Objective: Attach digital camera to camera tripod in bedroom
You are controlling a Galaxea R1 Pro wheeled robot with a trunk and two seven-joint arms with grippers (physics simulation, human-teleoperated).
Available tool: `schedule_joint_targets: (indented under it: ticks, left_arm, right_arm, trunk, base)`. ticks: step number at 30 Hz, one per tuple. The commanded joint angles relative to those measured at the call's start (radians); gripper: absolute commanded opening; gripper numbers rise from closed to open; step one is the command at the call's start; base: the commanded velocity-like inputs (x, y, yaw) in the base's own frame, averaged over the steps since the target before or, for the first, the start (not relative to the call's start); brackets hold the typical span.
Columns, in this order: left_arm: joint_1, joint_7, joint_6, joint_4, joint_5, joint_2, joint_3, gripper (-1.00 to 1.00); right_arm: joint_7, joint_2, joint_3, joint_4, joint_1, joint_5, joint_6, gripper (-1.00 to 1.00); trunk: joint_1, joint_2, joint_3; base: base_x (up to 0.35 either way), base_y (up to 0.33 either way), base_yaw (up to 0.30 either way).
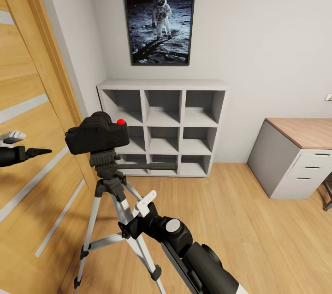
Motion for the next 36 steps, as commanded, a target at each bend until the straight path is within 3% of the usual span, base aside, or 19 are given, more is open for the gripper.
schedule_joint_targets:
  ticks: [1, 9, 24, 36]
  left_arm:
    - [-0.007, 0.0, 0.003, -0.001, 0.01, 0.001, -0.007, 1.0]
    - [0.063, 0.064, -0.076, -0.016, 0.032, -0.009, -0.007, 1.0]
    - [0.093, 0.074, -0.091, -0.019, 0.036, -0.012, -0.007, 1.0]
    - [0.155, 0.077, -0.101, -0.017, 0.035, -0.041, -0.006, 1.0]
  right_arm:
    - [0.0, 0.0, 0.0, -0.001, -0.001, -0.005, 0.006, 1.0]
    - [0.0, 0.0, 0.0, 0.0, -0.001, -0.005, 0.006, 1.0]
    - [0.001, 0.0, 0.0, -0.001, -0.001, -0.005, 0.005, 1.0]
    - [0.0, 0.0, 0.0, 0.0, -0.001, -0.005, 0.005, 1.0]
  trunk:
    - [0.001, -0.002, -0.002]
    - [0.001, -0.002, -0.002]
    - [0.001, -0.002, -0.002]
    - [0.001, -0.002, -0.002]
  base:
    - [0.0, 0.0, 0.0]
    - [0.0, 0.0, 0.0]
    - [0.0, 0.0, 0.0]
    - [0.0, 0.0, 0.0]
